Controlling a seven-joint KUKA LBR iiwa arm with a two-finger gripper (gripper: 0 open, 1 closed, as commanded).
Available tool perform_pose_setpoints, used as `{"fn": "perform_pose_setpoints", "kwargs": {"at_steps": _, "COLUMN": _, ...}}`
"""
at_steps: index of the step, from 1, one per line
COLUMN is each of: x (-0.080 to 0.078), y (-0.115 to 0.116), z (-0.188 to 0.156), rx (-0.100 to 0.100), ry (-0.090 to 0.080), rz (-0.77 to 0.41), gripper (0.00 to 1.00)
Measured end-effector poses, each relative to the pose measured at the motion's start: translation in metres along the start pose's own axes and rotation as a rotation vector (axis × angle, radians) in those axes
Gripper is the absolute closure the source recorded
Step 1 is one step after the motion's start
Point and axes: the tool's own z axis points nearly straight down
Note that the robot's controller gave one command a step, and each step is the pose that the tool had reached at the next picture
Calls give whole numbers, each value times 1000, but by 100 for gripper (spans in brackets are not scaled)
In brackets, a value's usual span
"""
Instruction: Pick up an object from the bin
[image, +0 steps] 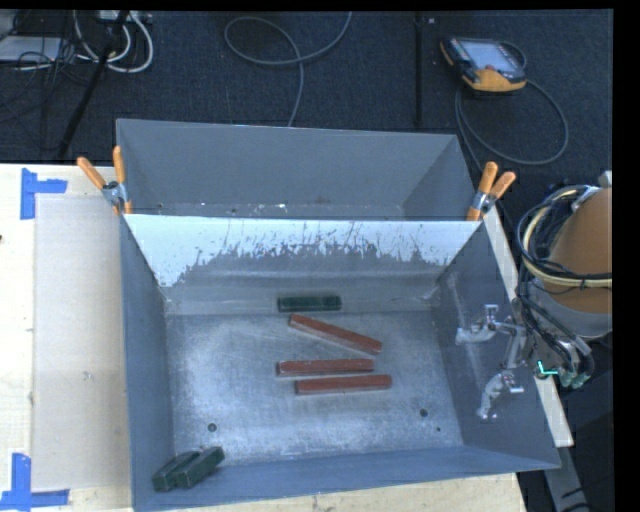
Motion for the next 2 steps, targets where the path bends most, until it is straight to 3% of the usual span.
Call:
{"fn": "perform_pose_setpoints", "kwargs": {"at_steps": 1, "x": -2, "y": 1, "z": -3, "rx": 2, "ry": -7, "rz": -4, "gripper": 0}}
{"fn": "perform_pose_setpoints", "kwargs": {"at_steps": 2, "x": -13, "y": 30, "z": 46, "rx": 4, "ry": -14, "rz": -7, "gripper": 0}}
